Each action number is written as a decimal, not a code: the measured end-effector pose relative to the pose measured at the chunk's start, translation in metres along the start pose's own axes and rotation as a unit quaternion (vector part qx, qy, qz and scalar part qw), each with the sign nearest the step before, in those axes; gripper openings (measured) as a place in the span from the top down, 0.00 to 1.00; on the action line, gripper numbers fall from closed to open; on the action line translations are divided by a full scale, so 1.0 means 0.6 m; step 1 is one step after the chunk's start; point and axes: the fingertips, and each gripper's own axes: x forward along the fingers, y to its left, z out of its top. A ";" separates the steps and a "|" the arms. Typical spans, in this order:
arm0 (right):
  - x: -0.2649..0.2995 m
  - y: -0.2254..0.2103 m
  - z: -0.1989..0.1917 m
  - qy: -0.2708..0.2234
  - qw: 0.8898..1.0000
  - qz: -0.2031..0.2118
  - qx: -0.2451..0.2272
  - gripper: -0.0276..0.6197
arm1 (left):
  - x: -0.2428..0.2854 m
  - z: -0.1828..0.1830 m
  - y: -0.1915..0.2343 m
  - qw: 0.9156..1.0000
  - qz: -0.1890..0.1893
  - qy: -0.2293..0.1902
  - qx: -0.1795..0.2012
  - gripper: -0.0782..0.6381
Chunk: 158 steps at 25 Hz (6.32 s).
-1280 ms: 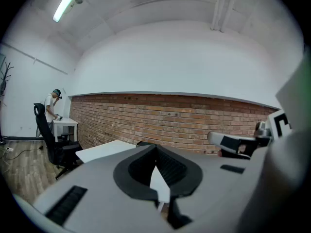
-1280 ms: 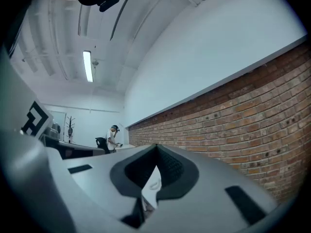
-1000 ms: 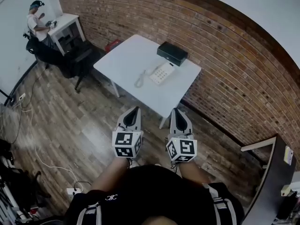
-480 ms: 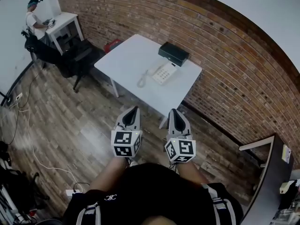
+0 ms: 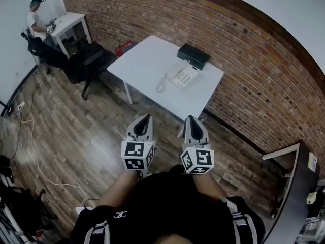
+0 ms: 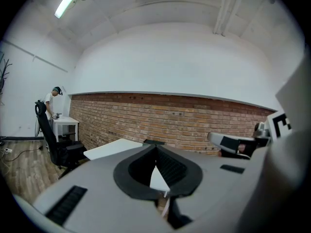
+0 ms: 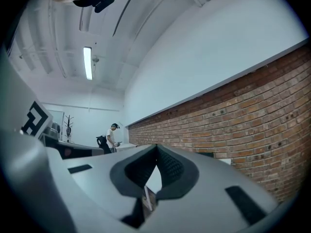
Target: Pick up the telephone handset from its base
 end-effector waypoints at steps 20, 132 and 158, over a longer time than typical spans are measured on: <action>0.114 0.030 -0.034 0.006 1.000 0.005 0.001 0.96 | 0.050 0.004 0.104 1.000 0.026 -0.003 0.015 0.89; 0.804 -0.368 -0.506 0.348 0.807 -0.426 0.216 0.61 | 0.835 0.066 0.397 0.939 -0.309 0.137 0.057 0.89; 0.746 -0.296 -0.304 0.193 0.883 -0.411 0.123 0.64 | 0.792 0.045 0.363 0.923 -0.353 0.142 0.056 0.89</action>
